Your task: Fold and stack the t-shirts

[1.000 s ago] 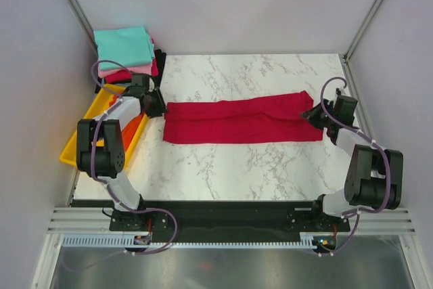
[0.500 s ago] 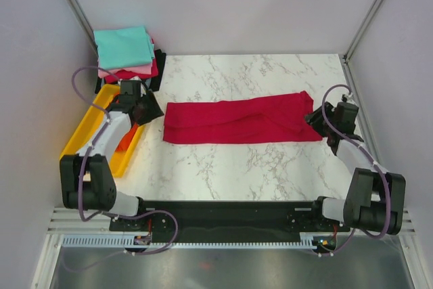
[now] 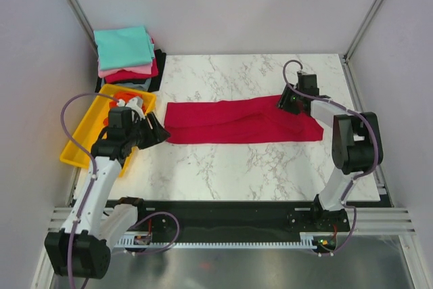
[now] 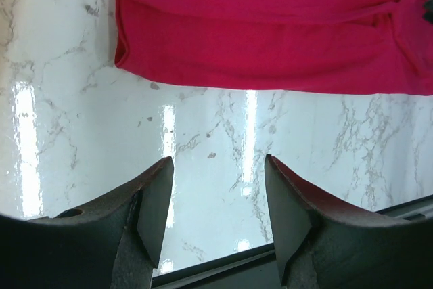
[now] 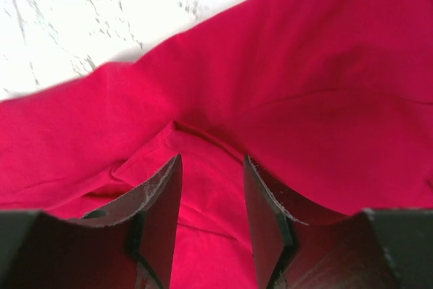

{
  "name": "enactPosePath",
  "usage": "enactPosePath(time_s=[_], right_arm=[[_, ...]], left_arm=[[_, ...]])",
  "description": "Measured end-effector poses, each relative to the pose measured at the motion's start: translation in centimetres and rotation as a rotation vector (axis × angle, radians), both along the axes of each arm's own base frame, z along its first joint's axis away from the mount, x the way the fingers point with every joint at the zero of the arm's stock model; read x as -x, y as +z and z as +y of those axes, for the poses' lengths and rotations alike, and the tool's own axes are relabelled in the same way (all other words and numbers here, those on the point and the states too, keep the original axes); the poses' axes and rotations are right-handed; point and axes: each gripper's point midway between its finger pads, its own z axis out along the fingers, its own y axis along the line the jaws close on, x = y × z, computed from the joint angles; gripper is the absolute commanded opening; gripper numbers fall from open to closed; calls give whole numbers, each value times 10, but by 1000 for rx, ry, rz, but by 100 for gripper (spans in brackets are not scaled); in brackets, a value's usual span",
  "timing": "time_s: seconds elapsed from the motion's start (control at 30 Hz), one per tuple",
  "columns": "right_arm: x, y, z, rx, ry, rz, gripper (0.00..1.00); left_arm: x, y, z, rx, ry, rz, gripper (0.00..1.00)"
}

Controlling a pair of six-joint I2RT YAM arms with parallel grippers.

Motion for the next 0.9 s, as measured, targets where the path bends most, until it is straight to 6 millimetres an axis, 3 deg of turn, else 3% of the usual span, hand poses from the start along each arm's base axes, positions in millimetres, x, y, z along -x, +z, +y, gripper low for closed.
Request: enactPosePath(time_s=[0.17, 0.33, 0.7, 0.9], right_arm=[[-3, -22, 18, 24, 62, 63, 49], [-13, -23, 23, 40, 79, 60, 50], [-35, -7, 26, 52, 76, 7, 52], [-32, -22, 34, 61, 93, 41, 47]], left_arm=[[8, 20, -4, 7, -18, -95, 63], [7, 15, -4, 7, -22, -71, 62], [8, 13, -5, 11, -27, -63, 61], [8, 13, -5, 11, -27, -63, 61]])
